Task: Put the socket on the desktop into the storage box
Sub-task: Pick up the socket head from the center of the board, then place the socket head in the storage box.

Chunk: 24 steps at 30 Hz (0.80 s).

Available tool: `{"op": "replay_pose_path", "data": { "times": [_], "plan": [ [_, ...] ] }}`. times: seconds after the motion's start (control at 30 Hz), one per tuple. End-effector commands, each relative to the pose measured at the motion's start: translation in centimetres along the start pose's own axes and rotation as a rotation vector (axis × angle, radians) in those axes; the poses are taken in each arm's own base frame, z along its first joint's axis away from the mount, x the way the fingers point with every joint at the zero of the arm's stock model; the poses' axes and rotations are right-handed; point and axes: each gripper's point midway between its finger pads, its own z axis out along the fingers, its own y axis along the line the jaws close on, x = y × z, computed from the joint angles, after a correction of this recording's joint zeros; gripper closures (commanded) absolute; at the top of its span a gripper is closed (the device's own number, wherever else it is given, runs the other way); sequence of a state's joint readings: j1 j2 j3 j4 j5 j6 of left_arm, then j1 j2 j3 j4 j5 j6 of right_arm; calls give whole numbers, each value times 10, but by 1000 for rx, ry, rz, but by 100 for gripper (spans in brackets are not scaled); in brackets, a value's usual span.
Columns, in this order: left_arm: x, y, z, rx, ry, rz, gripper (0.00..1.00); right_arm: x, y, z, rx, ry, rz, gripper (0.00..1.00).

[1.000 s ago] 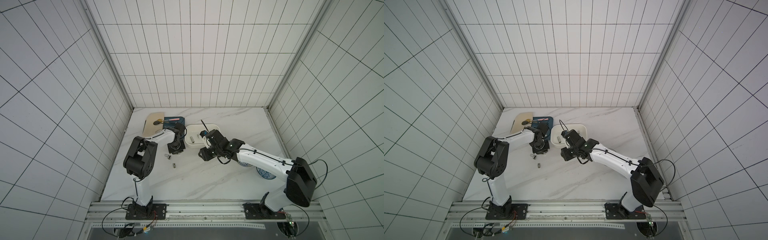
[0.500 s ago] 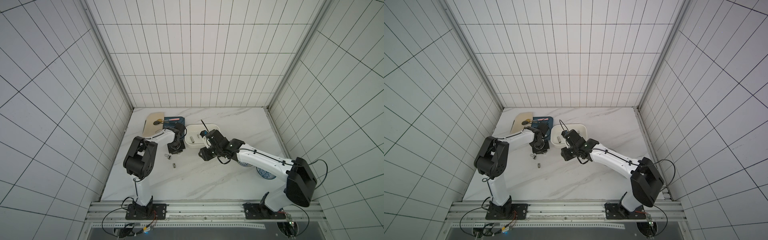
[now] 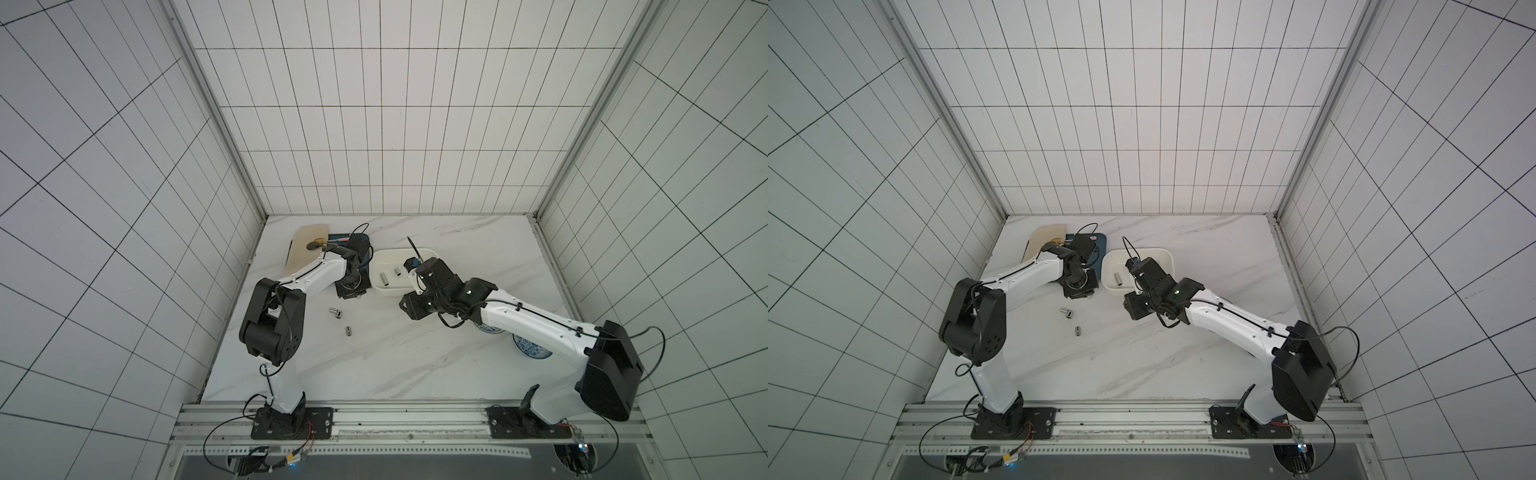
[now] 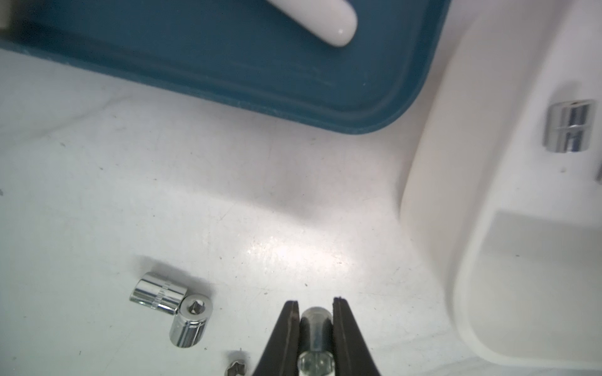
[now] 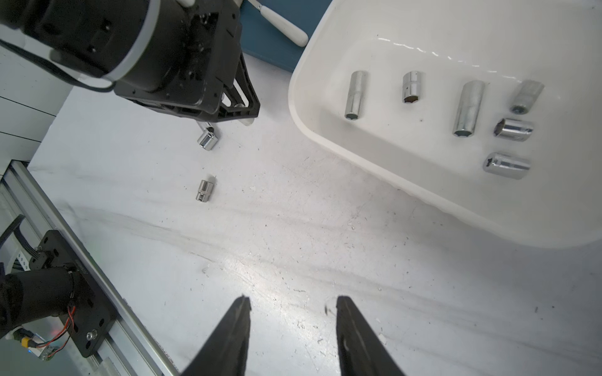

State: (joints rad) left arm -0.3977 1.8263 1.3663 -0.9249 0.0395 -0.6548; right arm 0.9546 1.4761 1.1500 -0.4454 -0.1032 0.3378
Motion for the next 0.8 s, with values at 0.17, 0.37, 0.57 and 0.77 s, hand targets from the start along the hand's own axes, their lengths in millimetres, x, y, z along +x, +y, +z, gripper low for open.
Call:
{"op": "replay_pose_path", "data": {
  "times": [0.17, 0.37, 0.57, 0.77],
  "plan": [
    [-18, -33, -42, 104, -63, 22, 87, -4, -20, -21, 48, -50, 29, 54],
    [-25, -56, -53, 150, -77, 37, 87, -3, -31, -31, 69, -67, 52, 53],
    [-33, -81, -53, 187, -81, 62, 87, -1, -42, -37, 89, -79, 79, 54],
    [-43, -104, -44, 211, -72, 74, 87, 4, -48, -37, 97, -71, 94, 53]
  ]
}}
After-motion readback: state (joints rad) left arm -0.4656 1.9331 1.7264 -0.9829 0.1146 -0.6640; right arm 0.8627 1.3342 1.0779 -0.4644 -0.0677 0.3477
